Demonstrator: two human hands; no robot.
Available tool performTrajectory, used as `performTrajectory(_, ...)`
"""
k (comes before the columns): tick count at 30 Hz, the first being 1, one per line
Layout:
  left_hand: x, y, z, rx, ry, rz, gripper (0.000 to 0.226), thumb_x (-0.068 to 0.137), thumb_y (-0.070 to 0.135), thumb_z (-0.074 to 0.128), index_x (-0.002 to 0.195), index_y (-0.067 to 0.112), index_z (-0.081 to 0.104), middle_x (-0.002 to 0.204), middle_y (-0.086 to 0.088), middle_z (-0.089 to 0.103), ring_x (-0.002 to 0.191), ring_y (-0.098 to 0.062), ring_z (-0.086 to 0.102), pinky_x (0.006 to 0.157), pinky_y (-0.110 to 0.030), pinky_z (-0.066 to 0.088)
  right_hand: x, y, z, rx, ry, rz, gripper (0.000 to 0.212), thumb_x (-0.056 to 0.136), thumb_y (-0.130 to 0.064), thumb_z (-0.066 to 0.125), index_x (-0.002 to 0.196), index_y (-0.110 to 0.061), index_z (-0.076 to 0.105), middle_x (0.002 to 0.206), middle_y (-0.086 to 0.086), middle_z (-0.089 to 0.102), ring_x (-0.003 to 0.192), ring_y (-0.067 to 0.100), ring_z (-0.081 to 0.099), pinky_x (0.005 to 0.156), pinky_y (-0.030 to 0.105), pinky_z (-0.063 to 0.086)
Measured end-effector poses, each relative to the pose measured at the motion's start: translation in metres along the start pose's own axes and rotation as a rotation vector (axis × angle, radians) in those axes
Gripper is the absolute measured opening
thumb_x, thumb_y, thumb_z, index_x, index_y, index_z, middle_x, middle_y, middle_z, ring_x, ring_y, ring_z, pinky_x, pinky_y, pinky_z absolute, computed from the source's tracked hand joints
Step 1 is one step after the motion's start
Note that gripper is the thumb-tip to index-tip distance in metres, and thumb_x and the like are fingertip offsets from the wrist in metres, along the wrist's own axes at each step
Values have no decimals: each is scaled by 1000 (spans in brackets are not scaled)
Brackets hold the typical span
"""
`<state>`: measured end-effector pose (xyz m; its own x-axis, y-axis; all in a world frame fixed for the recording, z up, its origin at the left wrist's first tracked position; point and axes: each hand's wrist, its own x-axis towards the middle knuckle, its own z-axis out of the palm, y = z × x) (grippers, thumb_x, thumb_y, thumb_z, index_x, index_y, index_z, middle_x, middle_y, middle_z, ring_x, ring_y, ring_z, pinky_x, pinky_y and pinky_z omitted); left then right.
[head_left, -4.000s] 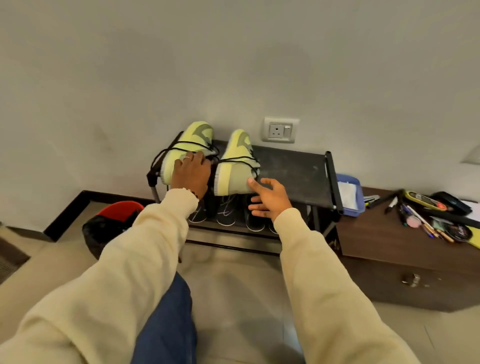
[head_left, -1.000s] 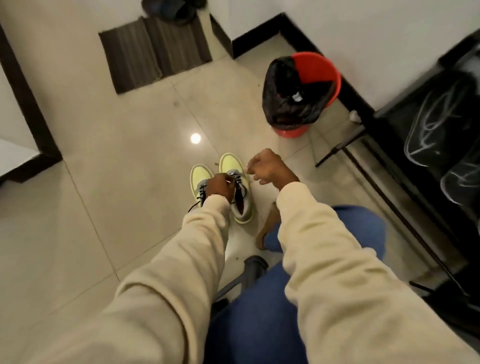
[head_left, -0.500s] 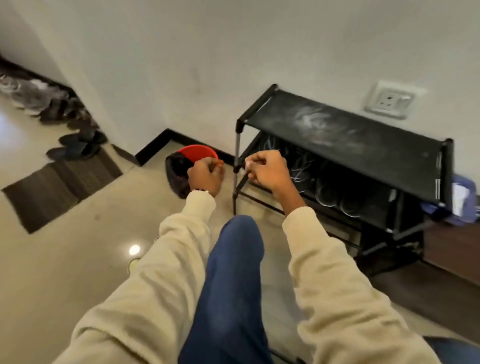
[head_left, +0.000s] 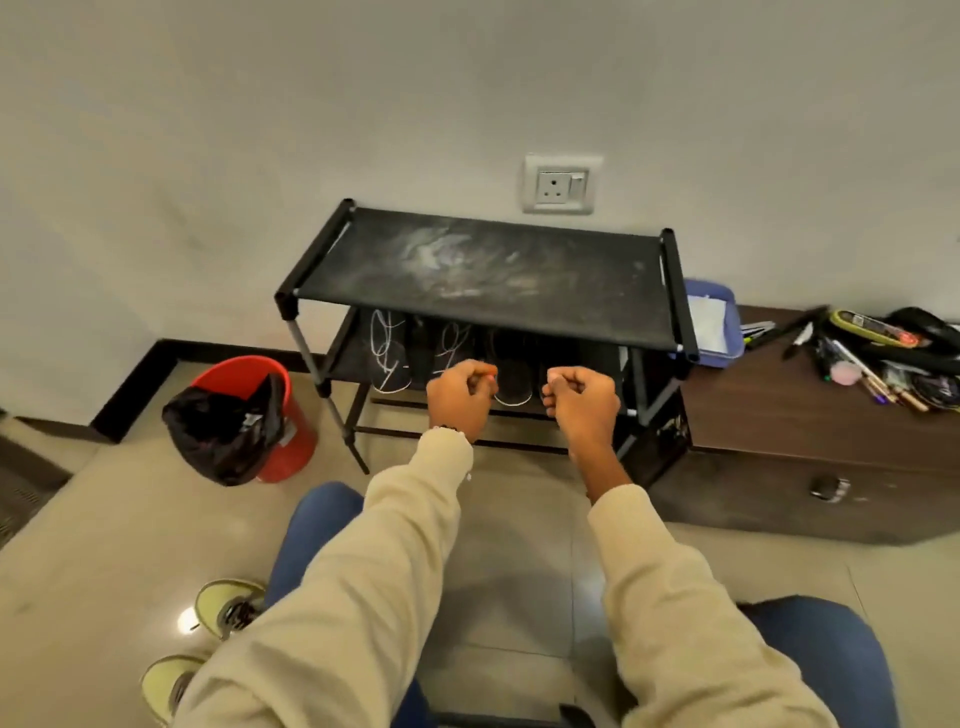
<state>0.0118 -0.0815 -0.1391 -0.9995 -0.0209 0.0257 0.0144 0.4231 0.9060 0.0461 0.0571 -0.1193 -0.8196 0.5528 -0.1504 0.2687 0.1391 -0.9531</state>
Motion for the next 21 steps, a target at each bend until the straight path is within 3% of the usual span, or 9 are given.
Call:
performTrajectory(4,25,-29,44,-119,-87,-445,11,86,16,65,75,18,66,84,-14,73,72,-29,68,79,-44,58,45,51,2,-18,91,268,11,85,-18,65,74,-20,68,81,8,71,81,24,68,79,44,57)
performTrajectory(7,44,-54,68,-128,-102,-657,21,76,36,70,69,17,66,85,-12,72,83,-31,70,84,-41,57,67,75,10,-36,107,428,17,85,-27,68,92,-11,70,94,11,71,89,26,67,84,41,56)
performTrajectory(10,67,-70,92,-218,-94,-827,58,62,52,74,100,11,61,102,-15,70,88,-32,70,82,-43,58,93,98,20,43,171,565,36,79,-35,73,105,-11,66,100,9,69,93,27,66,85,43,55)
performTrajectory(13,81,-67,106,-495,-23,-986,55,82,36,74,122,8,48,111,-17,65,92,-30,68,79,-41,57,111,112,25,177,191,660,37,74,-41,77,98,-16,65,97,7,68,91,27,65,83,44,55)
performTrajectory(15,88,-71,112,-563,-32,-1041,55,87,31,70,128,4,46,118,-18,64,100,-29,67,76,-39,54,120,114,27,264,198,689,26,74,-34,79,85,-17,62,88,6,69,81,25,69,76,40,58)
performTrajectory(18,84,-75,112,-481,-117,-951,46,93,19,63,130,-4,49,124,-20,62,107,-28,65,53,-21,54,121,113,29,312,192,717,19,77,-14,77,90,-9,63,87,10,70,74,23,70,69,36,60)
performTrajectory(21,73,-69,105,-504,-75,-912,41,90,5,63,127,-8,50,121,-24,61,107,-33,64,55,-22,57,111,109,26,309,148,710,18,80,-5,72,95,-4,62,85,11,69,63,18,66,64,33,60)
